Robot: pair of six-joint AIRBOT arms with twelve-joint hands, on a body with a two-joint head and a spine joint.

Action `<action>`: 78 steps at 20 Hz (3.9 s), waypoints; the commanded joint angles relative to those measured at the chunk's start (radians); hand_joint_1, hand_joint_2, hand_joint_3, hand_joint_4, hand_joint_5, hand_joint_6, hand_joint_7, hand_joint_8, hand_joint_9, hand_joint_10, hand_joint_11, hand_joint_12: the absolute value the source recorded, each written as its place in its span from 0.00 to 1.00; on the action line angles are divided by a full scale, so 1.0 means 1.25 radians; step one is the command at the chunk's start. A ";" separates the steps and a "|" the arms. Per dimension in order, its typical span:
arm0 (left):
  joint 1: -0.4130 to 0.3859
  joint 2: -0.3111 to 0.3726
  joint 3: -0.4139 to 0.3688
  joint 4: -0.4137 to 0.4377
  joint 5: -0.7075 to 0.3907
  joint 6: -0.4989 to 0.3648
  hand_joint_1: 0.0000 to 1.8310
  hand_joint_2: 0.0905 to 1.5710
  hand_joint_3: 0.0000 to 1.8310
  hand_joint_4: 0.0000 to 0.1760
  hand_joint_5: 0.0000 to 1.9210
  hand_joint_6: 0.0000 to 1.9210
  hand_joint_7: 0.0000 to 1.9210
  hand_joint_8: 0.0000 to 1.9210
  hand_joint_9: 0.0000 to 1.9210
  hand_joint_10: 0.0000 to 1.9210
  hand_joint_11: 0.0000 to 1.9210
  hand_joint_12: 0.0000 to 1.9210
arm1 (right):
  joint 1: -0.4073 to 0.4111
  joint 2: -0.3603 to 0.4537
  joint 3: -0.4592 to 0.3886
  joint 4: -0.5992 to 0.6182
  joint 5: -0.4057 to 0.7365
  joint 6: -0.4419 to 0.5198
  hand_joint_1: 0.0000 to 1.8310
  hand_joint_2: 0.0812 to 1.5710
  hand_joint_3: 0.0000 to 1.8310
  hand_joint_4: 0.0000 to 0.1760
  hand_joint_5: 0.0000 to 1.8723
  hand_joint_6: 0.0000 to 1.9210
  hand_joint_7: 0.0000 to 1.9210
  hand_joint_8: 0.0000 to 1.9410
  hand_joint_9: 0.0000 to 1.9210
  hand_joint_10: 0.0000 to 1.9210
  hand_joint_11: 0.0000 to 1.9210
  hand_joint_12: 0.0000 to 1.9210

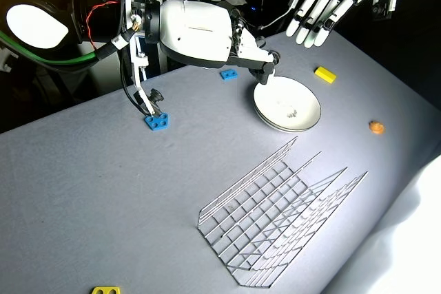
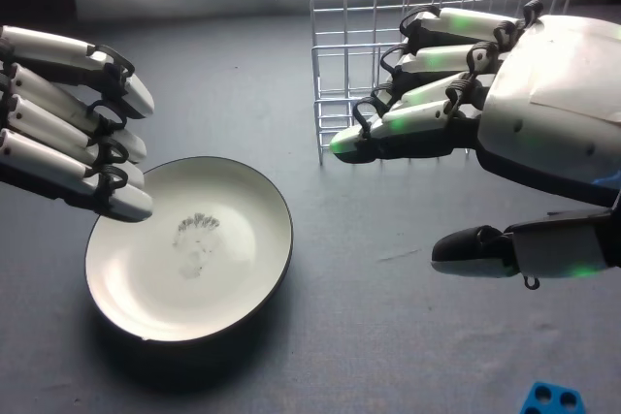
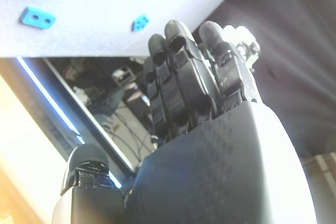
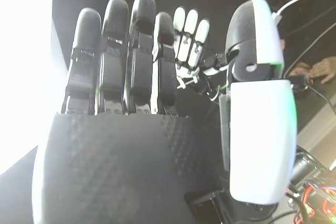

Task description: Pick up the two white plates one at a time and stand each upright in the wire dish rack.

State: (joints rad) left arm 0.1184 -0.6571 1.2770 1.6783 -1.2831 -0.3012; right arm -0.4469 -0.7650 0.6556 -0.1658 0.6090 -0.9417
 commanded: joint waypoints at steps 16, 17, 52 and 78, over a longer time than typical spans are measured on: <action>-0.030 -0.008 -0.003 0.033 -0.055 -0.049 0.00 0.68 0.00 0.00 0.01 0.00 0.00 0.00 0.01 0.00 0.00 0.06 | -0.044 -0.021 -0.010 -0.016 0.208 -0.093 0.01 0.75 0.01 0.00 0.00 0.00 0.00 0.00 0.00 0.00 0.00 0.00; -0.031 -0.013 0.005 0.041 -0.055 -0.052 0.00 0.68 0.00 0.00 0.01 0.00 0.01 0.00 0.01 0.00 0.00 0.07 | -0.046 -0.021 -0.010 -0.016 0.208 -0.093 0.02 0.74 0.01 0.00 0.00 0.00 0.00 0.00 0.00 0.00 0.00 0.00; 0.466 -0.163 0.118 -0.198 0.256 0.171 0.00 0.69 0.00 0.00 0.02 0.00 0.01 0.00 0.01 0.00 0.00 0.09 | -0.086 -0.035 -0.011 -0.016 0.224 -0.185 0.00 0.77 0.00 0.00 0.00 0.00 0.00 0.00 0.00 0.00 0.00 0.00; 0.515 -0.186 0.135 -0.158 0.264 0.171 0.00 0.69 0.00 0.00 0.04 0.00 0.02 0.00 0.03 0.00 0.00 0.11 | -0.092 -0.038 -0.008 -0.016 0.213 -0.198 0.32 0.77 0.00 0.00 0.00 0.00 0.00 0.00 0.00 0.00 0.00 0.00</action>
State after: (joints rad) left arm 0.7597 -0.8837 1.4456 1.4990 -0.9394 -0.0807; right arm -0.5678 -0.8127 0.6487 -0.1883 0.7498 -1.1854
